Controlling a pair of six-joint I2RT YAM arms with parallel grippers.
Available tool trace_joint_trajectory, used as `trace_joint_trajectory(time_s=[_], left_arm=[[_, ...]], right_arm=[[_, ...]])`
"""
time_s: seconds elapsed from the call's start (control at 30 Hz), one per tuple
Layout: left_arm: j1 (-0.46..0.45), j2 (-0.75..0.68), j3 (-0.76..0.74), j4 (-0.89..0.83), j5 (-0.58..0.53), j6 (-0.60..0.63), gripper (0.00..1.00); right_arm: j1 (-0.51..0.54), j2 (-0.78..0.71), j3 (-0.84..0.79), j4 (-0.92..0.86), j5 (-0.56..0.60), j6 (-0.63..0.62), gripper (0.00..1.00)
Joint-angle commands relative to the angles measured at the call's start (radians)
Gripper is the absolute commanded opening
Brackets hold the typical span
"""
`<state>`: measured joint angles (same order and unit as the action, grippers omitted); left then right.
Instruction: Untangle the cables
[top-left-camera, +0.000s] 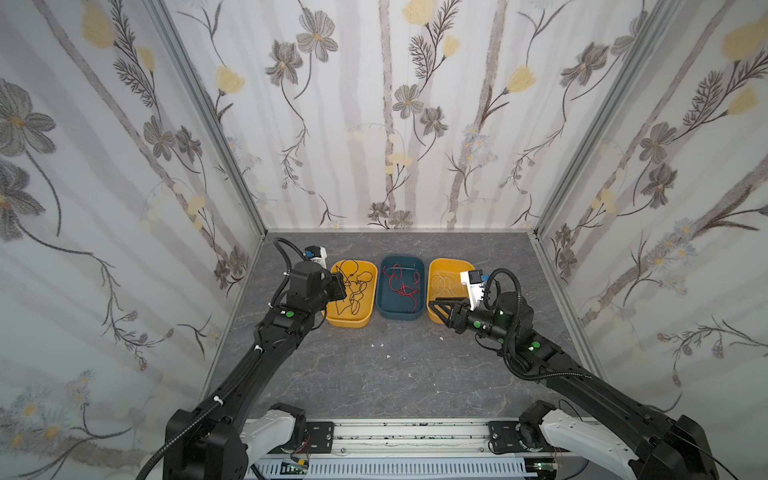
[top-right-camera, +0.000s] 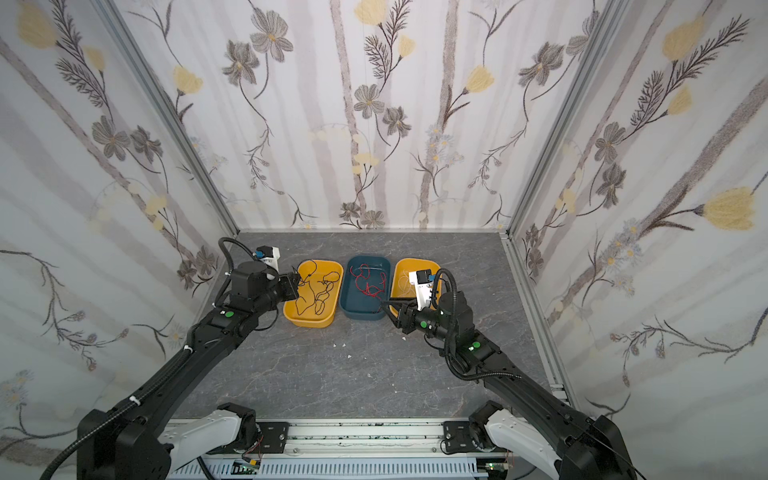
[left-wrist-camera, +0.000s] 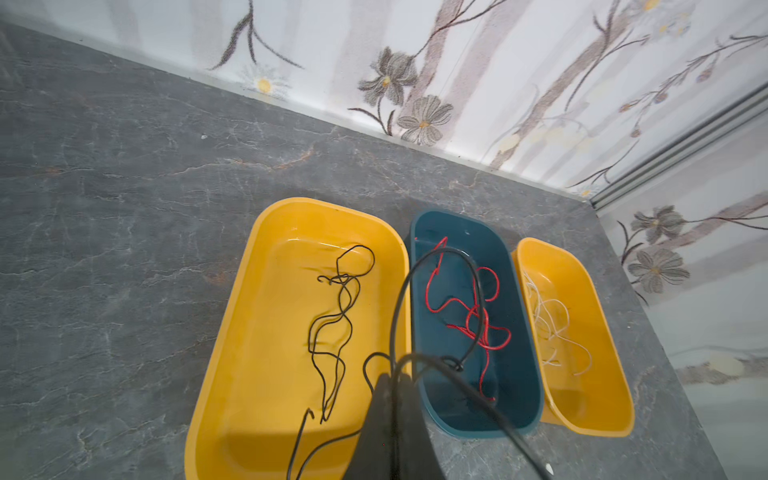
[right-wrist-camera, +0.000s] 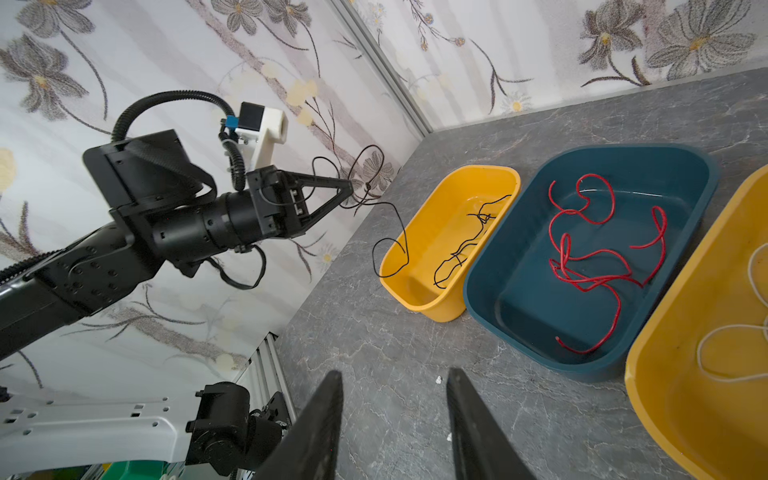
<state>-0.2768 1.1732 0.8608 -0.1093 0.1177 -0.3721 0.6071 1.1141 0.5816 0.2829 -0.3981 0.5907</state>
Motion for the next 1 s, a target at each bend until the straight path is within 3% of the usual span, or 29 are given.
trace_joint_trajectory(time_s=[0.0, 0.2, 0.33, 0.7, 0.97], left_arm=[[0.012, 0.081, 0.037, 0.028, 0.020, 0.027, 0.00], [0.015, 0.276, 0.092, 0.079, 0.009, 0.032, 0.00], [0.018, 0.387, 0.166, 0.015, -0.037, 0.014, 0.00], [0.020, 0.425, 0.248, -0.175, -0.118, -0.016, 0.55], [0.020, 0.261, 0.188, -0.181, -0.124, -0.012, 0.66]], right_arm=[[-0.011, -0.022, -0.016, -0.008, 0.023, 0.002, 0.43], [-0.033, -0.060, -0.051, -0.008, 0.038, 0.009, 0.44], [-0.045, -0.070, -0.065, -0.018, 0.038, 0.008, 0.44], [-0.091, -0.110, -0.105, -0.043, 0.139, 0.010, 0.44], [-0.116, -0.112, -0.107, -0.063, 0.181, -0.005, 0.44]])
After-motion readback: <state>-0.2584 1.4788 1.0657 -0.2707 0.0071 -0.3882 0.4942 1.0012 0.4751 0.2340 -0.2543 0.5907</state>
